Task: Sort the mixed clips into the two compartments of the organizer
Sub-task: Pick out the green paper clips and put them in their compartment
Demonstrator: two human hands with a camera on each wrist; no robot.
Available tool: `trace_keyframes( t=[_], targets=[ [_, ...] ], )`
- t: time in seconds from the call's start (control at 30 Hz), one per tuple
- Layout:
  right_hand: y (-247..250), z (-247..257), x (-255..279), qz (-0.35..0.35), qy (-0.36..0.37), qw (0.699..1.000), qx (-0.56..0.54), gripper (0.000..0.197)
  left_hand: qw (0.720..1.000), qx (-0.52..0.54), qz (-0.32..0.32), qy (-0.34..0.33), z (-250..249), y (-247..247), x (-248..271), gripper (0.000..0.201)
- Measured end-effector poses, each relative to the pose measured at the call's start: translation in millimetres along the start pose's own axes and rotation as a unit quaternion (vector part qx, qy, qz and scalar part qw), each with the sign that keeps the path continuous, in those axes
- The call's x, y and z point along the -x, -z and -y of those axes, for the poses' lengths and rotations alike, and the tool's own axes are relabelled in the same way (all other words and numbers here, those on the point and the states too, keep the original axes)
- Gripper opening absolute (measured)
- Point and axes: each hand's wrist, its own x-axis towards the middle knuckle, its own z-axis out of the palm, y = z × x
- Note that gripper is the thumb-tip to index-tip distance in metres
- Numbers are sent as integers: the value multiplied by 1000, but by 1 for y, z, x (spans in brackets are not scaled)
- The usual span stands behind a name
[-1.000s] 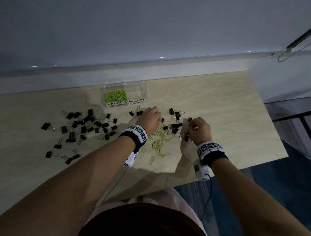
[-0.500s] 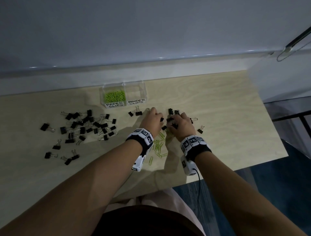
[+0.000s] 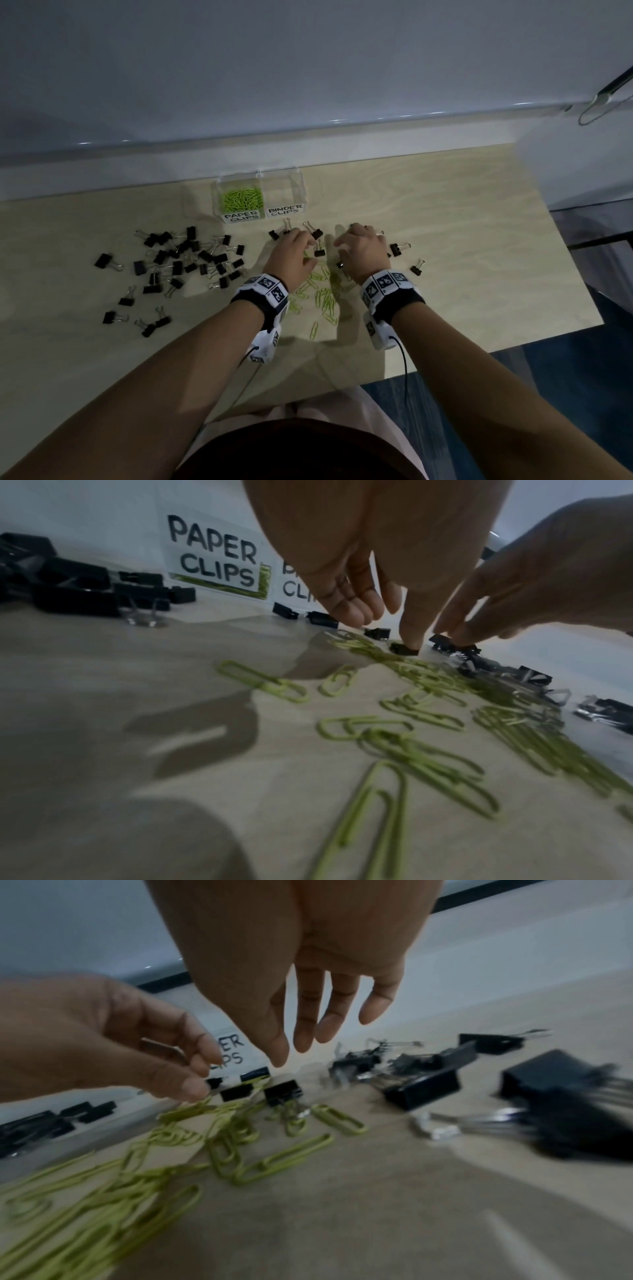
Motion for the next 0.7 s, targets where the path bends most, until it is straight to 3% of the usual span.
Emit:
trace_keyframes(
  t=[0.17,0.37,0.57,0.63,0.7],
  targets=[
    [0,15,-21,81,-8,996,35,25,997,-60,21,41,-20,-8,-10,30],
    [6,20,-32,115,12,992,56,20,994,-76,24,69,-32,-6,-19,20],
    [13,-9,-24,39,-66,997,-11,16,999,-19,36,32,-9,9,-7,25],
    [17,-25,-13,2,-67,997,-45,13,999,-24,15,15,-4,21,-6,22],
    [17,-33,4,16,-40,997,-65,6,999,-39,-11,6,-4,30,-14,20]
  ],
)
